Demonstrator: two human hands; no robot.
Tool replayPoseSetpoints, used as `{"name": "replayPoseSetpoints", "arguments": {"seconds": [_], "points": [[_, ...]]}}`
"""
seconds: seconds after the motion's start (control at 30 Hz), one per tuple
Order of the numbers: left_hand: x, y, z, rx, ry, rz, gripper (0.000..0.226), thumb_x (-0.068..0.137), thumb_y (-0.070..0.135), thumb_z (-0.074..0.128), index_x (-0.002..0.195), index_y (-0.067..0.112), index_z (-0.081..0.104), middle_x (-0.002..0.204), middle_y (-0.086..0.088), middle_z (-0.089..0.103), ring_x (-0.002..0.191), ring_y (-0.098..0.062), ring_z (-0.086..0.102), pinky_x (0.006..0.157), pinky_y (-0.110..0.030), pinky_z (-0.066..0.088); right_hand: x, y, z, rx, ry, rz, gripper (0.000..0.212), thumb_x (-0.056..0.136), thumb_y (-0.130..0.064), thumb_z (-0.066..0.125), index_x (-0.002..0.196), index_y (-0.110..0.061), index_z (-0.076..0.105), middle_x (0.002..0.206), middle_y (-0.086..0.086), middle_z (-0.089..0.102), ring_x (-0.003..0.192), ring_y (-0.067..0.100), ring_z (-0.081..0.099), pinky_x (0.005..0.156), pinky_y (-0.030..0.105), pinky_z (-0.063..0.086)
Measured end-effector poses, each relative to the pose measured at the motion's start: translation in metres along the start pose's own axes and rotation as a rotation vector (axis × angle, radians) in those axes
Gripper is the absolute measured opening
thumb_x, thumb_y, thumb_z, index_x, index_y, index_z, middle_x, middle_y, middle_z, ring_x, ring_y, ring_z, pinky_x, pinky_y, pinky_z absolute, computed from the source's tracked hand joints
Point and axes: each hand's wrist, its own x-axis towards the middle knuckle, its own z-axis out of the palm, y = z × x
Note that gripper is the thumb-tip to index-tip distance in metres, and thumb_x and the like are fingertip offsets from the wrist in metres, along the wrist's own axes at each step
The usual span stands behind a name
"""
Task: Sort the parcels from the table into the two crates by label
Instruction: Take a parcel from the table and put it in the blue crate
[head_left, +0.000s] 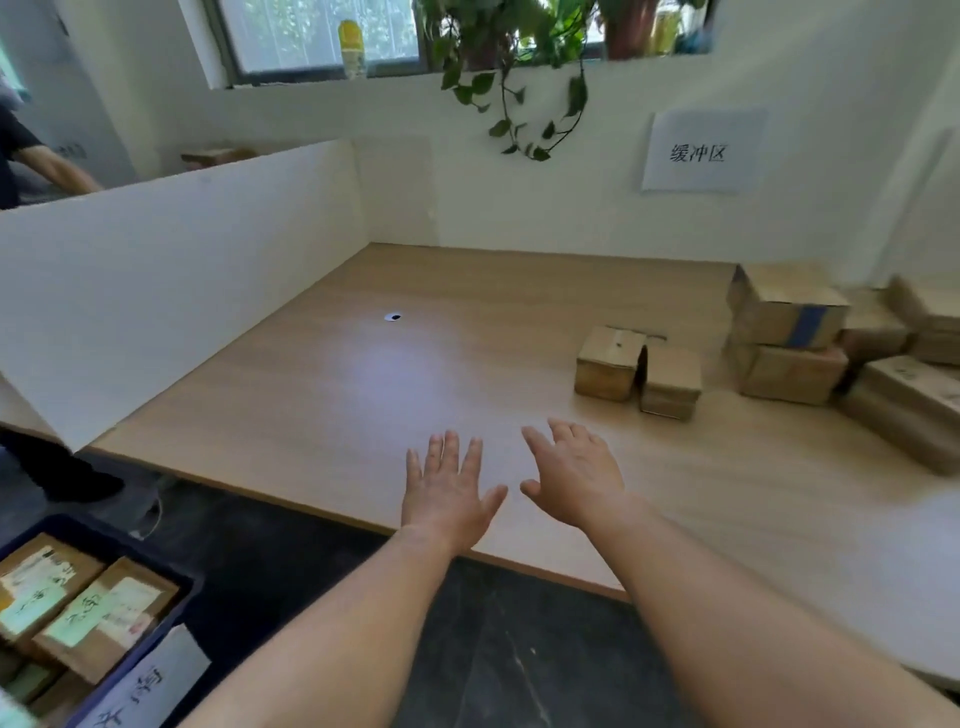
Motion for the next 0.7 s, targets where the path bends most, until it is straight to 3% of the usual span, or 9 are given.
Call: {"name": "replayPoseSetpoints", "arguments": {"seconds": [0.4, 0.7], "points": [[0.043, 0.127, 0.002, 0.018, -0.024, 0.19, 0.069, 0.101, 0.056, 0.016, 0.154, 0.023, -0.013, 0.162, -0.008, -0.017, 0.148, -0.025, -0.018, 0.12, -0.046, -0.008, -0.019, 0.135, 0.012, 0.031, -0.035, 0.213, 0.065, 0.097, -0.044, 0.047, 0.151, -0.02, 0.02, 0.159, 0.015, 0.016, 0.143, 0.032, 0.023, 0.113, 0.04, 0.025], [0.13, 0.203, 0.016, -0.14, -0.111, 0.32, 0.069, 0.102, 0.052, 0.023, 0.155, 0.02, -0.006, 0.163, -0.008, -0.009, 0.15, -0.022, -0.009, 0.121, -0.038, 0.001, 0.011, 0.225, 0.028, 0.039, -0.108, 0.409, 0.067, 0.097, -0.043, 0.045, 0.152, -0.019, 0.018, 0.159, 0.013, 0.017, 0.141, 0.031, 0.027, 0.111, 0.04, 0.027]]}}
